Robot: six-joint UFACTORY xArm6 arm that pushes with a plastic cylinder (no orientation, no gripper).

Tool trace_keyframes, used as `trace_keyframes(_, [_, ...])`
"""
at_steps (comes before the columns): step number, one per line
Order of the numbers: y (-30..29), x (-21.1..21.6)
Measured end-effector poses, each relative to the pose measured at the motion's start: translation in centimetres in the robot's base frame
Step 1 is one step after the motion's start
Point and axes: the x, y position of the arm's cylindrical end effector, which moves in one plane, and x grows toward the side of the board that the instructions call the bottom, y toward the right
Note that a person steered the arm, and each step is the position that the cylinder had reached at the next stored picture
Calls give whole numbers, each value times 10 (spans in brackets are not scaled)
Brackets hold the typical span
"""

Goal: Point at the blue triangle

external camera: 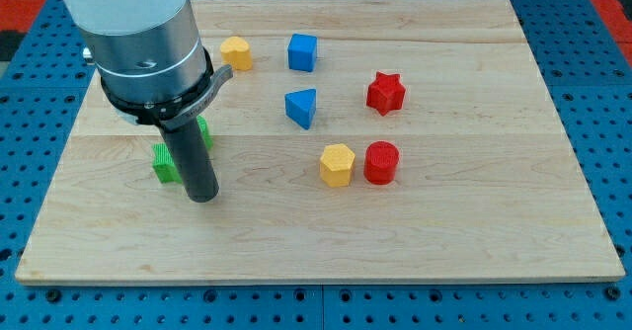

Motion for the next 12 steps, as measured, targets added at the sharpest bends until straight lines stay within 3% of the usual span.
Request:
trace_keyframes(6, [34,-12])
trace_keyframes(12, [83,-102])
